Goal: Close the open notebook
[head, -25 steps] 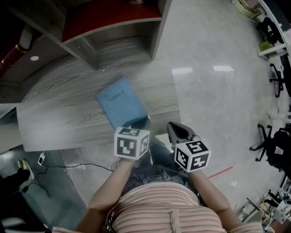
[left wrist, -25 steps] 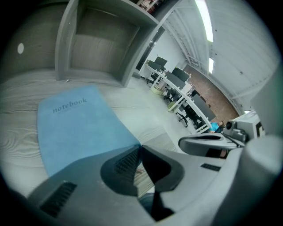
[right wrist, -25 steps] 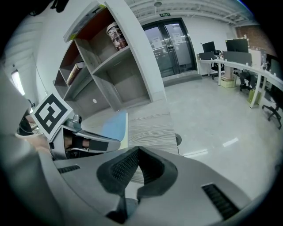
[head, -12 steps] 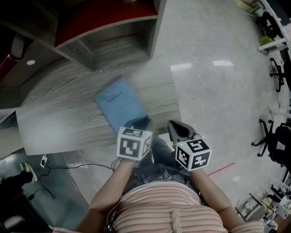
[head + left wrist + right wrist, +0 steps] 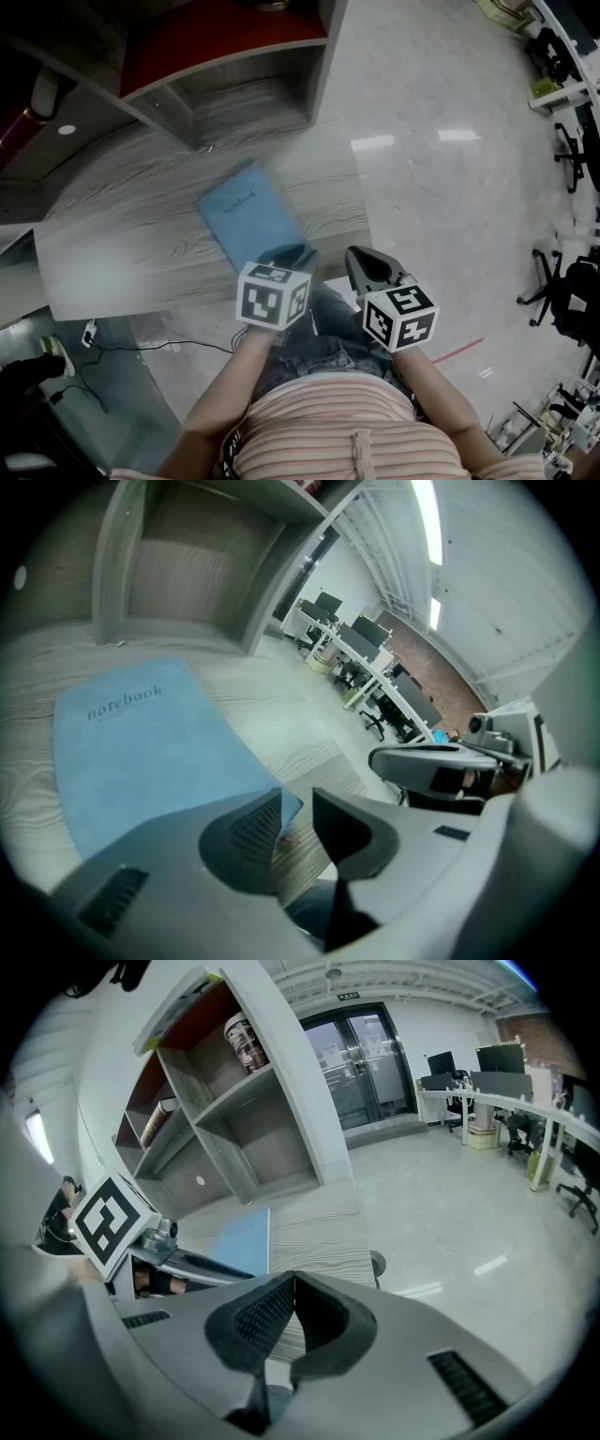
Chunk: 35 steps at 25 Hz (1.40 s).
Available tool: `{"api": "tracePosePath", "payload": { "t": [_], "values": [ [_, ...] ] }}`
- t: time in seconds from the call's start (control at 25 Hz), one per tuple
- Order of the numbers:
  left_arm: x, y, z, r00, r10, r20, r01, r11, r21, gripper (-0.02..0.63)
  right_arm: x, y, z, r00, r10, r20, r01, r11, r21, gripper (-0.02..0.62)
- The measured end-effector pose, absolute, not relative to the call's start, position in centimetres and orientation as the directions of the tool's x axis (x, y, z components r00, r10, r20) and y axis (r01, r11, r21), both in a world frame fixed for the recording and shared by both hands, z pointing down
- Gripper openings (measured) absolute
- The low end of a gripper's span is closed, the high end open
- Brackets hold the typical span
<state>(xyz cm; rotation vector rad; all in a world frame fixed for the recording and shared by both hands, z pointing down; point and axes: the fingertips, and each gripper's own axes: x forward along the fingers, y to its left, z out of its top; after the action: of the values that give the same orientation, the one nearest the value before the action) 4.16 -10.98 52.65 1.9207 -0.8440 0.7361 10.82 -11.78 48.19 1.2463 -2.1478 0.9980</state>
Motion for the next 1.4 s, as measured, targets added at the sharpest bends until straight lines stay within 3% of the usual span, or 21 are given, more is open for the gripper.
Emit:
{"api": "tracePosePath", "payload": {
  "t": [0.24,0.6,0.96,1.4],
  "values": [
    [4.0,-11.5,51.8,0.642,-0.281,0.713,-0.757,-0.375,0.535,0.071,11.0,-12.3,47.3,-0.488,-0.557,0.672,-0.872,0.344,-0.348,0.008],
    [3.3,-12.5,48.4,0.654,-0.407,0.637,-0.756,-0.38,0.533,0.016,10.3,-12.9,46.0,-0.525,-0.569,0.633,-0.849,0.397,-0.348,0.008],
    [0.2,-12.9,44.7,0.575,-0.602,0.555,-0.817,-0.376,0.438,0.012,7.5,-13.0,44.6,-0.6,-0.531,0.599,-0.793,0.497,-0.354,0.008],
    [-4.1,-11.2,43.4,0.459,-0.72,0.52,-0.871,-0.252,0.421,0.012,4.4,-13.0,42.1,-0.67,-0.523,0.528,-0.723,0.62,-0.304,0.008]
  ]
}}
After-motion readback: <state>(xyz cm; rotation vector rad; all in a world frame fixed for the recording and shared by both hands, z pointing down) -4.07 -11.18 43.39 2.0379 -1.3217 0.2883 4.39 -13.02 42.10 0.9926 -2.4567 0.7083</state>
